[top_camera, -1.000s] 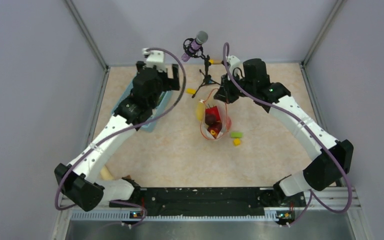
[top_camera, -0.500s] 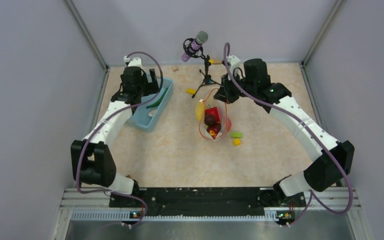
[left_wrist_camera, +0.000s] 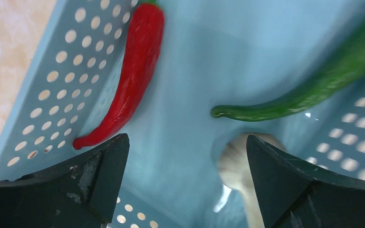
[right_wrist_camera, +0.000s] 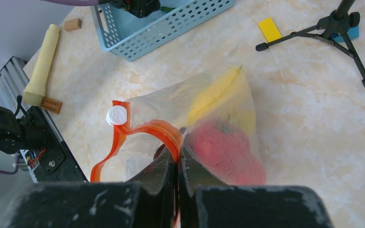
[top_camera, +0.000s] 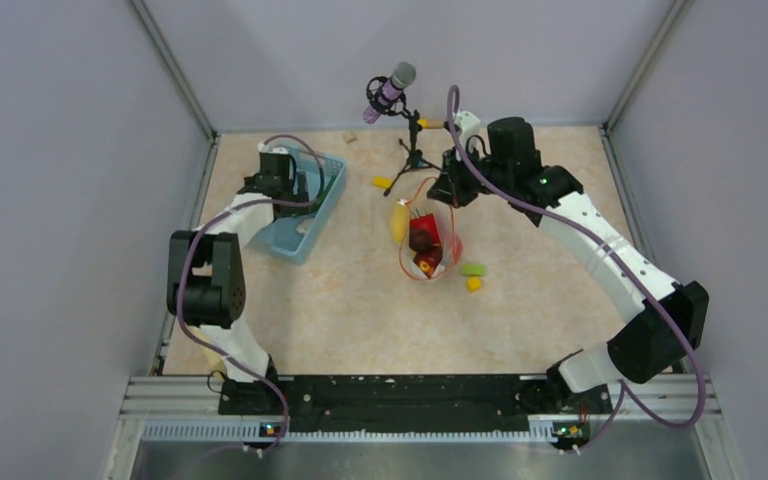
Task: Place the food in the zip-top bag and seal the zipper
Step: Pick up the fake vegetable from the bin.
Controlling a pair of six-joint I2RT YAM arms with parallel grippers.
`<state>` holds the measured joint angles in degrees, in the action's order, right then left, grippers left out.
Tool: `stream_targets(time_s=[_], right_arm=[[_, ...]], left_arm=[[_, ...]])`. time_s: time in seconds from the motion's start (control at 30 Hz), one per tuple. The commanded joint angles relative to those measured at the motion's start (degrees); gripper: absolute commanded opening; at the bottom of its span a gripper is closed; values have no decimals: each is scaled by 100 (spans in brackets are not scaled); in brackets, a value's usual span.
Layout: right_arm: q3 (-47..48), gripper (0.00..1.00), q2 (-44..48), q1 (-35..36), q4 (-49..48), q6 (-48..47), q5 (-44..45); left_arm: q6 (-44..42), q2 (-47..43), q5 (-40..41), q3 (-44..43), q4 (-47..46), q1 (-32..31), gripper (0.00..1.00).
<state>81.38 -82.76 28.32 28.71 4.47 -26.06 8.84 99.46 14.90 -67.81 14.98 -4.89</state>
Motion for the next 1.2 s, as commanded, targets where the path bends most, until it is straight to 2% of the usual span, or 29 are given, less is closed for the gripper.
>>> stream_targets(time_s=[0.0,0.17,0.4,0.8,0.87,1.1,1.17], right_arm=[[102,0,138,-45,-360,-91,-129],[73,0,181,-44,-377,-95,-109],[88,0,150,-45,-370,-104,-76],[73,0,174,-50,-374,-115,-26],[64,0,188,-44,-372,-115,-38],[55,0,223,-45,-371,-97,-100],[54,0,225,-45,-366,-104,-109]], left_arm=[[-108,273,528,-280,20,134,98],[-370,548,858,-350,-40,165,98],[-478,1128,83,-829,20,386,98],[-401,1587,-216,-1029,193,664,96],[-389,1622,-330,-1081,273,671,92],[-290,1607,-654,-1162,502,659,62],[-262,1576,-691,-1150,530,672,57]])
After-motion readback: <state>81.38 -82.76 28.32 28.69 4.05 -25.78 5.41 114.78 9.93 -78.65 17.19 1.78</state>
